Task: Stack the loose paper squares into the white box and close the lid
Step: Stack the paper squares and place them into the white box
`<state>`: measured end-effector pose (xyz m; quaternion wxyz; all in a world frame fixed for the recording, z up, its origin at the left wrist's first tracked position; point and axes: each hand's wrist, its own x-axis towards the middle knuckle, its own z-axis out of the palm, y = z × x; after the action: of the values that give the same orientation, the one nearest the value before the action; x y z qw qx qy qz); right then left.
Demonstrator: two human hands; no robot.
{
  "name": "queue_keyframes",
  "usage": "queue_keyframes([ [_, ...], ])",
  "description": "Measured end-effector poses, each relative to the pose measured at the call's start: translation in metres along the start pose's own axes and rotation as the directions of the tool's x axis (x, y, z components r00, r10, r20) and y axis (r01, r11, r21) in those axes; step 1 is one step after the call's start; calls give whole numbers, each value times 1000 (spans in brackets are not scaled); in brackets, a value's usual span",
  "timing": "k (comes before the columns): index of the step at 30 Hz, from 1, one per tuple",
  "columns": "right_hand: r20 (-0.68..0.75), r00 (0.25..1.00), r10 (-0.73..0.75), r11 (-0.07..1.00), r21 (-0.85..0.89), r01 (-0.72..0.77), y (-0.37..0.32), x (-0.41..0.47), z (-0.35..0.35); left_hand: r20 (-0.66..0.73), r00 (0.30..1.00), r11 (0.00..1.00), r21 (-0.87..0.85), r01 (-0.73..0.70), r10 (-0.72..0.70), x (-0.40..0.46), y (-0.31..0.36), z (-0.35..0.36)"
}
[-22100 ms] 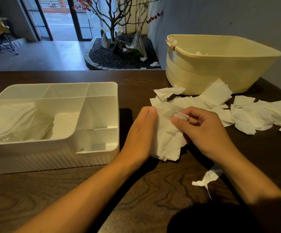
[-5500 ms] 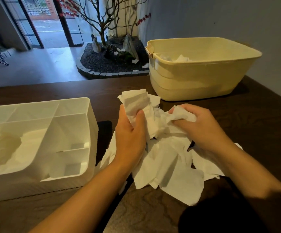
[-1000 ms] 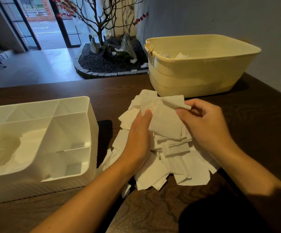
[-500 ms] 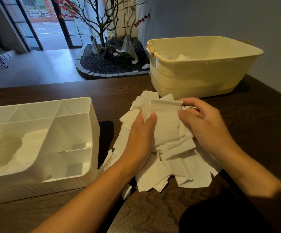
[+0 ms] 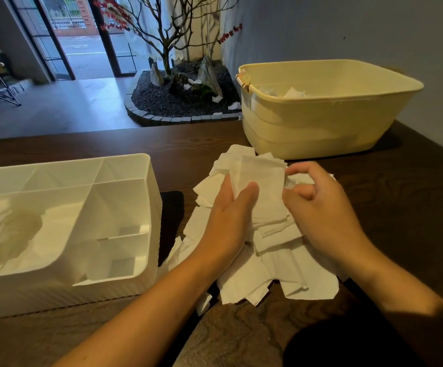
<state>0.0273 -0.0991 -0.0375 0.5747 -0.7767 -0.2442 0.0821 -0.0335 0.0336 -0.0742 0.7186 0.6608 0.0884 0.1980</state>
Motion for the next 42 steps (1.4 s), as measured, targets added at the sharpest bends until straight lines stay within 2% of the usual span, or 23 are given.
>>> queue_keyframes([
  [3, 62, 998, 4, 1000, 30, -6, 2, -5, 7, -23, 1000, 1000, 13, 0, 0, 3, -3, 0],
  [7, -80, 997, 9, 991, 130, 1, 1, -5, 8, -1, 999, 997, 68, -47, 47, -1, -2, 1],
  [9, -116, 993, 3, 993, 122, 11, 2, -3, 5, -103, 986, 991, 48, -123, 127, -3, 0, 4],
  [10, -79, 997, 0, 991, 132, 11, 2, -3, 4, -180, 970, 986, 18, -165, 165, -3, 0, 3],
  [12, 140, 990, -18, 993, 119, 1, 0, -8, 5, -331, 926, 978, -36, -204, 181, -1, 2, 0],
  [14, 429, 900, -75, 991, -64, 114, -3, -18, 10, -432, 893, 979, -96, -181, 123, 3, 5, -3],
  [16, 620, 778, -100, 898, -280, 339, 0, -26, 17, -450, 892, 968, -206, -145, 38, 6, 7, -5],
  [19, 714, 688, -127, 748, -386, 539, 2, -28, 22, -456, 887, 949, -305, -84, -69, 10, 10, -7],
  [23, 774, 605, -187, 686, -339, 644, -1, -29, 22, -420, 891, 902, -431, -29, -172, 12, 13, -13],
  [26, 806, 548, -223, 588, -337, 735, -3, -33, 25, -369, 898, 870, -492, 32, -242, 11, 18, -13],
  [31, 794, 562, -231, 572, -357, 739, -8, -33, 27, -313, 917, 870, -488, 70, -249, 9, 25, -10],
  [34, 736, 654, -175, 580, -459, 673, -2, -27, 26, -299, 931, 886, -461, 51, -209, 7, 32, -5],
  [38, 606, 784, -137, 478, -653, 588, 6, -18, 21, -302, 940, 925, -377, 37, -161, 7, 38, -2],
  [42, 549, 835, -35, 544, -691, 477, 2, -9, 13, -239, 936, 955, -210, 210, -258, 4, 46, -6],
])
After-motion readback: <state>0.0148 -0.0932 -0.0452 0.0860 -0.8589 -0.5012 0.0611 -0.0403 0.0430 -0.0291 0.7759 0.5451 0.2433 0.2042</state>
